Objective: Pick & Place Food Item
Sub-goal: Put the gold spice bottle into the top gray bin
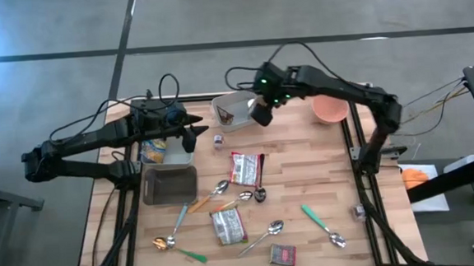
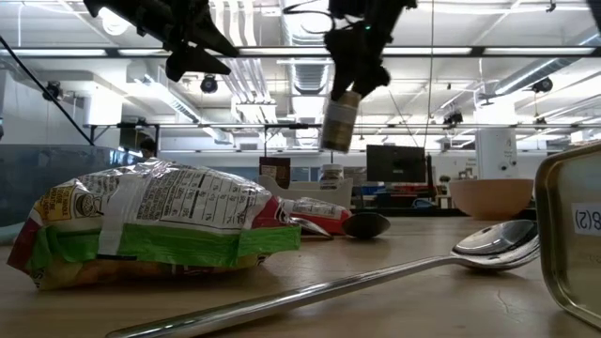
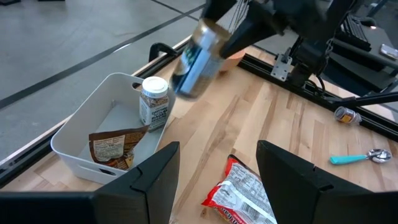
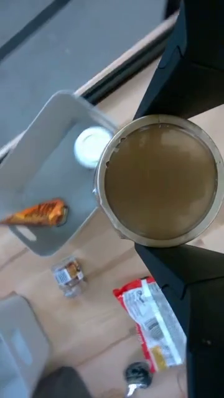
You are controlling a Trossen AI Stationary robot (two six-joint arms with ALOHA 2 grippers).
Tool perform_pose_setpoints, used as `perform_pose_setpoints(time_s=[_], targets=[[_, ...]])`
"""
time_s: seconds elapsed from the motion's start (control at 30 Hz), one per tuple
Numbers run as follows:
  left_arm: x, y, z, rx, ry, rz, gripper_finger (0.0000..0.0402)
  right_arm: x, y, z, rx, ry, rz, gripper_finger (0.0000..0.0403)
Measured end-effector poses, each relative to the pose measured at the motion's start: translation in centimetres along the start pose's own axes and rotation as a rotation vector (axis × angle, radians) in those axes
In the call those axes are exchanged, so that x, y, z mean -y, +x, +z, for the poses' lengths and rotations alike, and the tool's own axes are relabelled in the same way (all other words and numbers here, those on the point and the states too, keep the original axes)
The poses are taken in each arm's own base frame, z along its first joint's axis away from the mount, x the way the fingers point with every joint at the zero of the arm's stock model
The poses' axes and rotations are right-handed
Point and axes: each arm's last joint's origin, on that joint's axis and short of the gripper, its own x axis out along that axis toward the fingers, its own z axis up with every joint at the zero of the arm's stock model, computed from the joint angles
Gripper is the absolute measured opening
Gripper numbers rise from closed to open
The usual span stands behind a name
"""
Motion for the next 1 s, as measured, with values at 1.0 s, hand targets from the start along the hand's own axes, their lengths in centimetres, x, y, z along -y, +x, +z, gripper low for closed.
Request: perform_pose_setpoints(time_s=[1.0], targets=[[0.0,0.0,0.0,-0.001,0.000,0.000,0.0219,-0.8,9.4,5.9,-0.191,-0.370,0.017,0.0273]])
